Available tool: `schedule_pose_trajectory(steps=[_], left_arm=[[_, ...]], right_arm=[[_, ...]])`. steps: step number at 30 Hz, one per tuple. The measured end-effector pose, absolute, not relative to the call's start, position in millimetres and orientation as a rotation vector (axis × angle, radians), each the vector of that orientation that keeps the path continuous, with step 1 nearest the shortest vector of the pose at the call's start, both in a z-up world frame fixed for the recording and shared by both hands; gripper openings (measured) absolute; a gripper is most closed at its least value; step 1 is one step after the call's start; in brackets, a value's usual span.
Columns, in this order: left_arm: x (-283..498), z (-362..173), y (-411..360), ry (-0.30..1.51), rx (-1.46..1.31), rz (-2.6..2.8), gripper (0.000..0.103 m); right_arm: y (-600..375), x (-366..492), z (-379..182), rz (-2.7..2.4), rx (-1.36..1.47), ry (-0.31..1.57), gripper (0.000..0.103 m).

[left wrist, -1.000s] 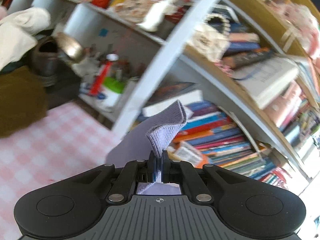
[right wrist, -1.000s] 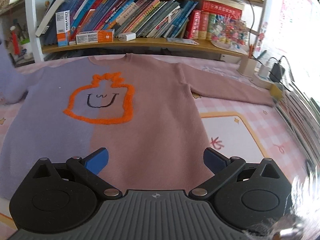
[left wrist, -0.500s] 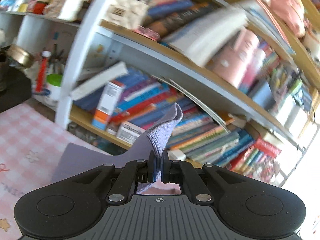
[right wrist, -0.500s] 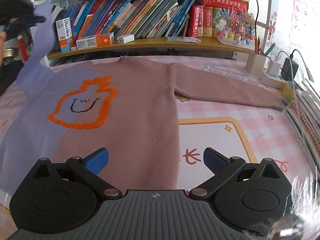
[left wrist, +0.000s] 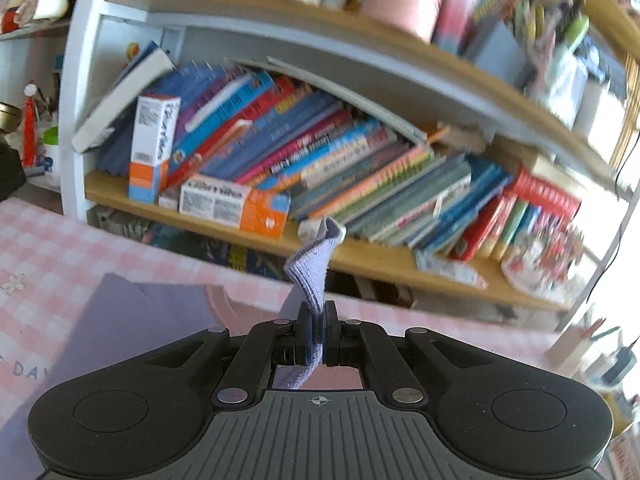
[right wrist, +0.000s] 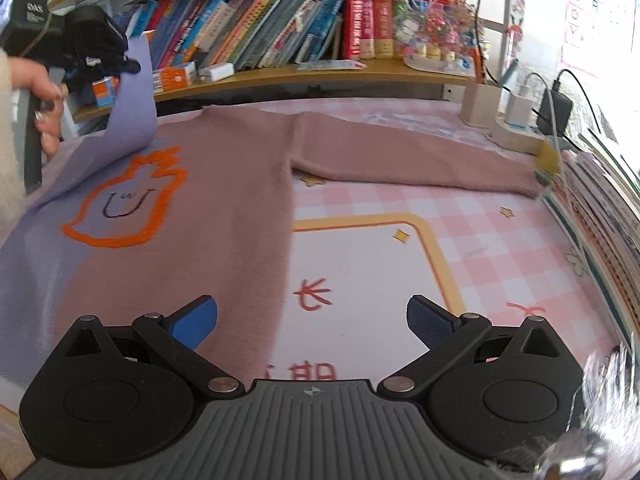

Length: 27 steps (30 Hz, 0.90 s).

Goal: Fold clothes
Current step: 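Lift the lavender sleeve with the left gripper and carry it across the chest, then lay the lavender sleeve across the chest and open the left gripper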

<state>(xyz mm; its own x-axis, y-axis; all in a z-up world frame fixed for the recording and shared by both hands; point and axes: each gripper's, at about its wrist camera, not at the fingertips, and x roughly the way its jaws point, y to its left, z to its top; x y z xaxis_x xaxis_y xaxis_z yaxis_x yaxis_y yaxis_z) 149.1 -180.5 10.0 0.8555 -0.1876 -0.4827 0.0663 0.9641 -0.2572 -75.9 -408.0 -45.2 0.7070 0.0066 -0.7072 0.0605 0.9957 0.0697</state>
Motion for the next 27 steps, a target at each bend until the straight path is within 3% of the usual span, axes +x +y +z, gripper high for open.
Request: schedule_pose_trajectory(steps=[5,6,8,9,10,13,18,27], left_arm=[[158,-4,-198,0.586,-0.204,-0.148,0.005],[160,-8,-204,0.617,-0.194,-0.153,0.010],[163,-14,-215,0.687,-0.165,-0.179,0.027],[163,-17,-222,0.720,-0.147,-0.205,0.048],[161,-18,-227,0.735,-0.129,-0.231,0.062],[137,-12,-234,0.710,-0.085,-0.328,0.074],[86,2,-207,0.667,-0.015,-0.337,0.078],[10,-23,-93,0.763,-0.076,-0.051,0.078]], right_arm=[[-417,-79,-47,-0.055,0.093,0.793,0.102],[-418,-80,-48,-0.061,0.093,0.795,0.102],[-421,-81,-48,-0.072,0.094,0.799,0.102],[-422,-81,-49,-0.075,0.094,0.801,0.102],[-422,-81,-49,-0.074,0.093,0.801,0.102],[-418,-80,-49,-0.060,0.090,0.801,0.102],[-405,-72,-50,-0.002,0.086,0.802,0.102],[-373,-64,-52,0.043,0.028,0.803,0.102]])
